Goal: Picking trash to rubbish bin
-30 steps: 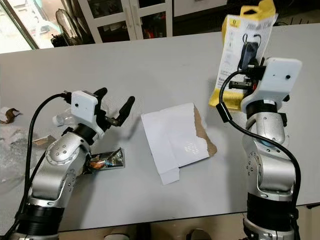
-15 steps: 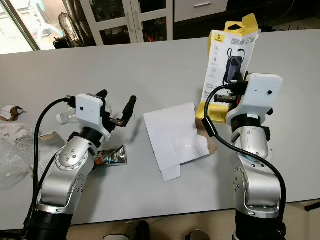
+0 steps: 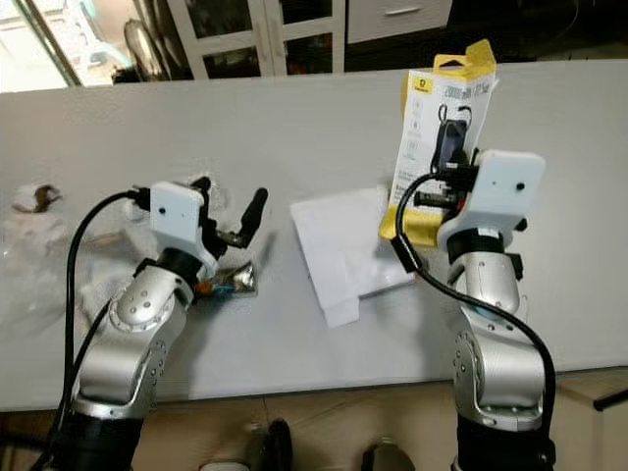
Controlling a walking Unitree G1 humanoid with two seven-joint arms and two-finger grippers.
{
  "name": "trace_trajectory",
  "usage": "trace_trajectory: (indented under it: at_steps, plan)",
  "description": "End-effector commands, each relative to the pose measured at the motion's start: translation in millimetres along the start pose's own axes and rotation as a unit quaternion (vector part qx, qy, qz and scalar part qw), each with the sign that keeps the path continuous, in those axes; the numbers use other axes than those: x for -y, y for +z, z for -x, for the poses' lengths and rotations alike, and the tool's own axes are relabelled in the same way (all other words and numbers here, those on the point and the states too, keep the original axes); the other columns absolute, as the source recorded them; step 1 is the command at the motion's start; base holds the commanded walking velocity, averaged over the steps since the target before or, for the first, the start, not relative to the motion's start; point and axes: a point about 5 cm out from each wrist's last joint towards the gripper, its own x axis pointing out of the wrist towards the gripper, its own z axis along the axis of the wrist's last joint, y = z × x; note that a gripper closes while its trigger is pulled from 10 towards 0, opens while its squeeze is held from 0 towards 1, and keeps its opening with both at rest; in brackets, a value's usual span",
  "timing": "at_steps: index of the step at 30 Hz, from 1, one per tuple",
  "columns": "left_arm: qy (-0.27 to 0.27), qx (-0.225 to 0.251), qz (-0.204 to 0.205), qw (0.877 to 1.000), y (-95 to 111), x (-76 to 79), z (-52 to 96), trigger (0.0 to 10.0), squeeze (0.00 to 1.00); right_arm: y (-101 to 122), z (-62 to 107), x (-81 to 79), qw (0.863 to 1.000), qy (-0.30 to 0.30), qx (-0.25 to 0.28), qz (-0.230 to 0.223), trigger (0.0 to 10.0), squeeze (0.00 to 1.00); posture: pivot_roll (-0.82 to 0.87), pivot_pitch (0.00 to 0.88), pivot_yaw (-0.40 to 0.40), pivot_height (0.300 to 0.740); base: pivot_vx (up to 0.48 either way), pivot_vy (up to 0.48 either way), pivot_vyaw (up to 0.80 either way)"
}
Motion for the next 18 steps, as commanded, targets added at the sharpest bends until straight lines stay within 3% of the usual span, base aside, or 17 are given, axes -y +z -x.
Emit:
trace_trajectory:
  at_steps: [1,14,18]
  plan:
    - [-0.004,-0.002,-0.004,1.000,0.6,1.0,2.7,10.0,0.00,6.2,2.5,-1.0,1.000,-0.002,0.012,-0.001,0.0,0.00,-0.07,0.107,0.055,0.740,-0.379,0.000,0.00]
    - [-0.022,0.000,-0.001,1.000,-0.1,3.7,1.2,10.0,0.00,5.1,2.1,-1.3,1.000,-0.004,0.010,-0.003,0.0,0.00,-0.07,0.104,0.061,0.740,-0.375,0.000,0.00]
    - [-0.022,0.001,-0.001,1.000,0.3,3.3,2.4,10.0,0.00,4.9,2.1,-1.4,1.000,-0.004,0.010,-0.004,0.0,0.00,-0.07,0.104,0.061,0.740,-0.144,0.000,0.00]
